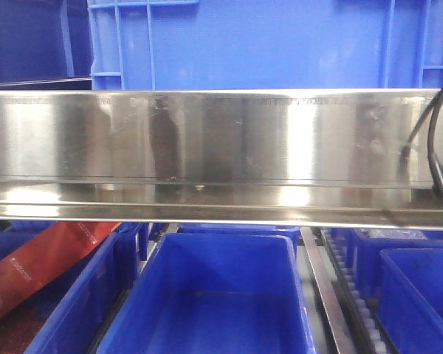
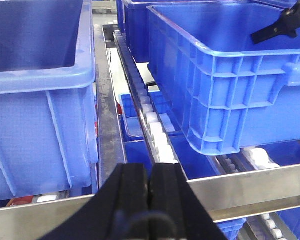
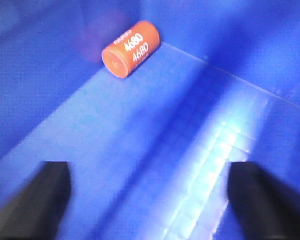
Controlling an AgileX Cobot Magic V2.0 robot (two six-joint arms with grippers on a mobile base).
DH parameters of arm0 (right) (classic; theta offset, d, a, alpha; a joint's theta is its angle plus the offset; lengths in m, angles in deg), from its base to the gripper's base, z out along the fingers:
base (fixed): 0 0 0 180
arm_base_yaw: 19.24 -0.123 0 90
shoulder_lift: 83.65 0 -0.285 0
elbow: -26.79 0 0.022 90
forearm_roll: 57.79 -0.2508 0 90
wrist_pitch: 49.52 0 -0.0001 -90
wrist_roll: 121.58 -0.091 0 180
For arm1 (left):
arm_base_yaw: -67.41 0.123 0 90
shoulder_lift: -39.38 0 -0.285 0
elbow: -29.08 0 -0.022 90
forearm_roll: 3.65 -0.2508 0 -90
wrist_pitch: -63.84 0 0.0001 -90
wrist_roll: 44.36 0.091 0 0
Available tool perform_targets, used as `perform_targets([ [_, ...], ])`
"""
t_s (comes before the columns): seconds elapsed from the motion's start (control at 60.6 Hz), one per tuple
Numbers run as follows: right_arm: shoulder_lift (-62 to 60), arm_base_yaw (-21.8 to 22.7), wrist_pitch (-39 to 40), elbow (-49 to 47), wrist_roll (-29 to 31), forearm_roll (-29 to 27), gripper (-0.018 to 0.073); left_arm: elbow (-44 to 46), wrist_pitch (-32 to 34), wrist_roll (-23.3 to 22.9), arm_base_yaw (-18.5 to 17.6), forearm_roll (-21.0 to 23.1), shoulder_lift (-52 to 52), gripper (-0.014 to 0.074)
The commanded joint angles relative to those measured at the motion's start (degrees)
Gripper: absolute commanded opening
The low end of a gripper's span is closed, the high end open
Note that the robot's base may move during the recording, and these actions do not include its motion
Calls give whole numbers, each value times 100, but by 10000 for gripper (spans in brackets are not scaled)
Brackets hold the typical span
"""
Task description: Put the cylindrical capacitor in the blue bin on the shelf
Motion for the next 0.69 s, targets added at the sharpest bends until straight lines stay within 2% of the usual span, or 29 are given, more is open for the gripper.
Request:
perform_targets([
  [0.0, -362, -16, -25, -57, -23, 38, 320, 1, 91, -34, 23, -29, 36, -111],
  [0.148, -984, -16, -227, -32, -23, 38, 32, 1, 91, -34, 23, -81, 36, -111],
  [0.231, -1387, -16, -213, 125, -23, 38, -88, -38, 102, -34, 23, -166, 36, -111],
  [0.297, -1741, -16, -103, 404, -23, 93, -149, -91, 113, -34, 23, -202, 36, -111],
  [0.495, -2855, -16, 458, 1791, -23, 374, -160, -254, 164, -34, 23, -215, 36, -111],
  [0.676, -3937, -16, 1214, 3382, -23, 399, -160, -414, 466, -34, 23, -215, 36, -111],
])
